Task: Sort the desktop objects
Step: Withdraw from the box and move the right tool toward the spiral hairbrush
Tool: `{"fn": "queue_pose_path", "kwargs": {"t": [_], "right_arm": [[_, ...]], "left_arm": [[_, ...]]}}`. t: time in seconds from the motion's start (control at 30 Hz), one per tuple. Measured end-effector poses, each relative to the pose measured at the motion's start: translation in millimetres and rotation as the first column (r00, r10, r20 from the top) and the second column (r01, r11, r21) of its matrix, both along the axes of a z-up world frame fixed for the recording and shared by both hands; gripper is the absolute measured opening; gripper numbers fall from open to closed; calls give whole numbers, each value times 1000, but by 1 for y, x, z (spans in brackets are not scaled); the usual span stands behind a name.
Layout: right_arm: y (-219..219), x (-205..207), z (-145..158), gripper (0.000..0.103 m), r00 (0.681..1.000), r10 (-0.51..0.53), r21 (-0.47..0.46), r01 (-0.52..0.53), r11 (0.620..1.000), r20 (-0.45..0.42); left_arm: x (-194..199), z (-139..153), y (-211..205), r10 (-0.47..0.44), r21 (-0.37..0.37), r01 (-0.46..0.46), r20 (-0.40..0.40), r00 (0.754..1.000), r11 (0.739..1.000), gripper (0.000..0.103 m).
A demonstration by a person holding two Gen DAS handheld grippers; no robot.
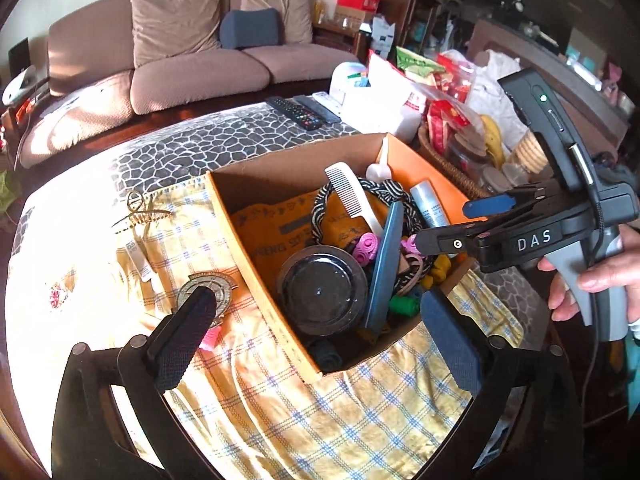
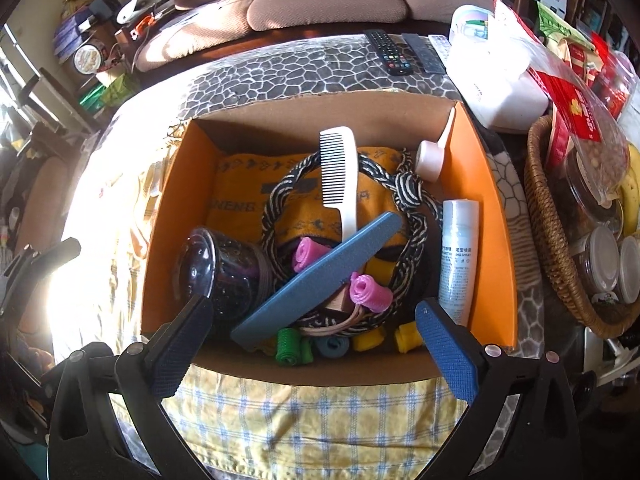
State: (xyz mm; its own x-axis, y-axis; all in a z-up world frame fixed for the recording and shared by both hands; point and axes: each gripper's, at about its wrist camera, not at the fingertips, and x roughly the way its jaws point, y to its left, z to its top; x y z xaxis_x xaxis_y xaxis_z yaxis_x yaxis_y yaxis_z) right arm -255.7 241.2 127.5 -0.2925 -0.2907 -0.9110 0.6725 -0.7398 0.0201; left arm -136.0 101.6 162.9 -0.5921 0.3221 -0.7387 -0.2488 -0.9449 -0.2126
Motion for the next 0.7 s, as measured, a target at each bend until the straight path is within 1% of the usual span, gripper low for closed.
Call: {"fn": "queue_pose_path", "kwargs": {"t": [0.1, 0.13, 0.2, 0.33, 0.43, 0.5, 0.57, 0.7], "right_arm": [[-9, 9, 5, 103, 1000, 10, -2, -10, 1000, -13], [-13, 13, 6, 103, 1000, 16, -1, -16, 1000, -17], [-22, 20, 8, 103, 999, 34, 1, -34, 999, -21], [-42, 36, 10, 103, 997, 71, 4, -71, 997, -28], [-60, 48, 9, 103, 995, 100, 1, -100, 995, -28], [-72, 58, 9, 103, 992, 121, 1, -121, 993, -32], [-85, 67, 9, 103, 989, 143, -1, -144, 990, -35], [-111, 83, 6, 103, 983, 179, -8, -180, 984, -36]], "left_arm": [[5, 2, -24, 30, 41, -31, 21, 999, 999, 103], [7, 3, -32, 45, 43, -46, 23, 999, 998, 103], [13, 5, -49, 81, 35, -82, 13, 997, 996, 103], [24, 3, -83, 149, 15, -149, 20, 989, 989, 103], [31, -2, -108, 191, -4, -191, 46, 981, 982, 103], [38, -7, -123, 201, 2, -202, 63, 977, 979, 103], [45, -12, -136, 225, -15, -224, 75, 972, 974, 103], [59, -21, -161, 253, -12, -253, 89, 963, 967, 103]]}}
